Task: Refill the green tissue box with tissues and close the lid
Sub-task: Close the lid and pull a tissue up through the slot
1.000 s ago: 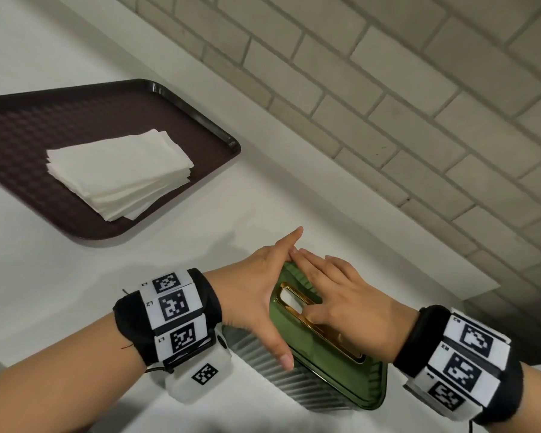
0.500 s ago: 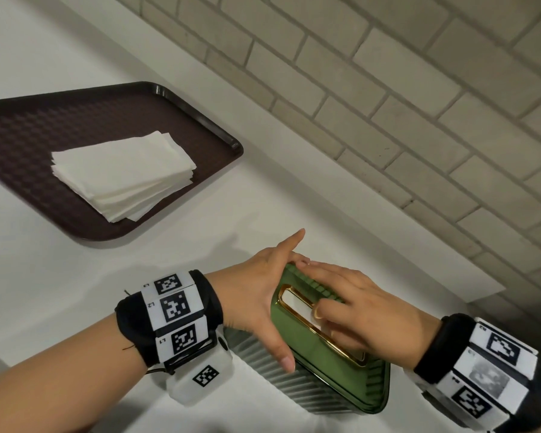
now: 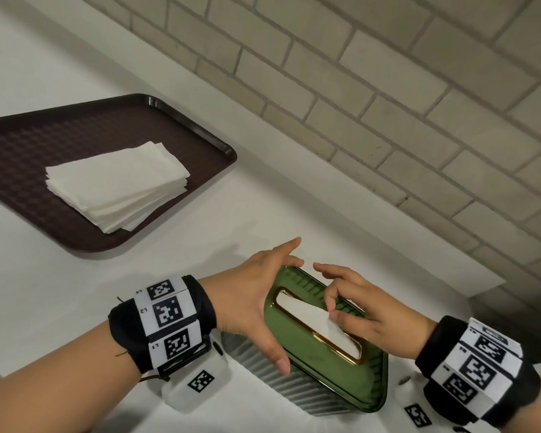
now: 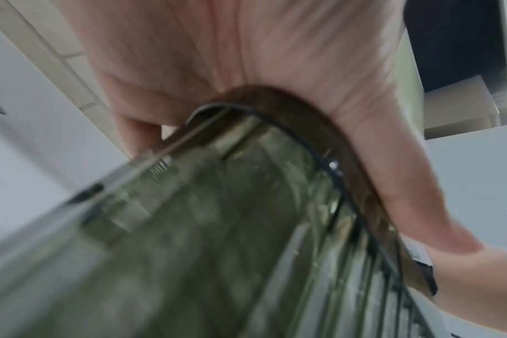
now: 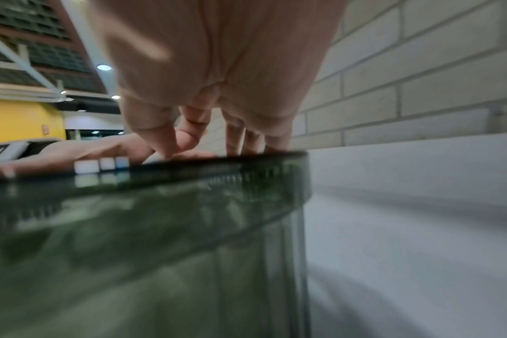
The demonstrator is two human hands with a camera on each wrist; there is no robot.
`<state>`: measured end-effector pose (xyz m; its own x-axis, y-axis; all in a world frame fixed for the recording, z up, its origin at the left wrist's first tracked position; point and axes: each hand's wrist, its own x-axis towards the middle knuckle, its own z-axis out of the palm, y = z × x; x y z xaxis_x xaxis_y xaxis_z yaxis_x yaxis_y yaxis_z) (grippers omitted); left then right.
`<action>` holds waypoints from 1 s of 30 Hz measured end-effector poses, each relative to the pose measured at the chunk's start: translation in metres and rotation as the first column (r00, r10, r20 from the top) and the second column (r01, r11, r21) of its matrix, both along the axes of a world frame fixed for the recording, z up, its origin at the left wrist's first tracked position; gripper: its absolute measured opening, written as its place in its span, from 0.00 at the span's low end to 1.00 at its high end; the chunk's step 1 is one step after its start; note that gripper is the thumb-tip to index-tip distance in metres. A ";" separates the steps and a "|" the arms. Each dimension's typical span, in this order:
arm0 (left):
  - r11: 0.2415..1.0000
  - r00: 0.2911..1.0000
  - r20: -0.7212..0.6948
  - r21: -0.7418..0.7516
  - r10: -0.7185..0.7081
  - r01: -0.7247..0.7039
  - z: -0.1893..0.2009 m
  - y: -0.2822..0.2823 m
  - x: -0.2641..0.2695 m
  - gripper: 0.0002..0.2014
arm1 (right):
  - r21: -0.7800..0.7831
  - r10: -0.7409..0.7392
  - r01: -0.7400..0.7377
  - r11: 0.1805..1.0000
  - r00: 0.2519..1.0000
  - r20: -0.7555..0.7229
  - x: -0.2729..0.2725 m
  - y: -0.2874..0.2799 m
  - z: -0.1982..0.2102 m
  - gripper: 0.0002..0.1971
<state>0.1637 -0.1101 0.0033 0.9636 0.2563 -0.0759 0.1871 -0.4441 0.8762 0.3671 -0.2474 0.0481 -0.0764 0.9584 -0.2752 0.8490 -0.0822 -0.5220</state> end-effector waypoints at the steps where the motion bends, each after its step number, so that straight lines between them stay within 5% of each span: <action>1: 1.000 1.000 0.003 0.003 -0.001 0.001 0.000 0.000 0.000 0.73 | -0.020 -0.032 0.032 0.999 0.999 -0.037 0.002 0.000 -0.001 0.05; 6: 0.996 1.000 -0.005 0.089 -0.012 0.012 0.003 -0.001 -0.002 0.65 | -0.087 -0.168 0.155 0.984 0.971 -0.171 0.006 -0.002 -0.005 0.02; 13: 0.828 0.999 -0.042 0.559 -0.026 0.045 0.020 -0.002 0.018 0.22 | -0.027 -0.161 0.158 0.987 0.975 -0.154 -0.002 -0.006 -0.005 0.01; 20: 0.876 1.000 -0.011 0.483 -0.005 0.009 0.026 -0.001 0.034 0.07 | 0.016 -0.196 0.200 0.980 0.972 -0.132 -0.005 -0.013 -0.003 0.14; 27: 0.927 0.989 -0.132 0.359 -0.063 0.107 0.037 0.000 0.043 0.05 | 0.180 -0.286 0.273 0.945 0.957 0.046 -0.017 -0.028 0.009 0.03; 30: 0.936 0.974 -0.206 0.317 -0.091 0.154 0.041 0.002 0.050 0.04 | 0.236 -0.369 0.325 0.916 0.912 0.177 -0.027 -0.039 0.009 0.17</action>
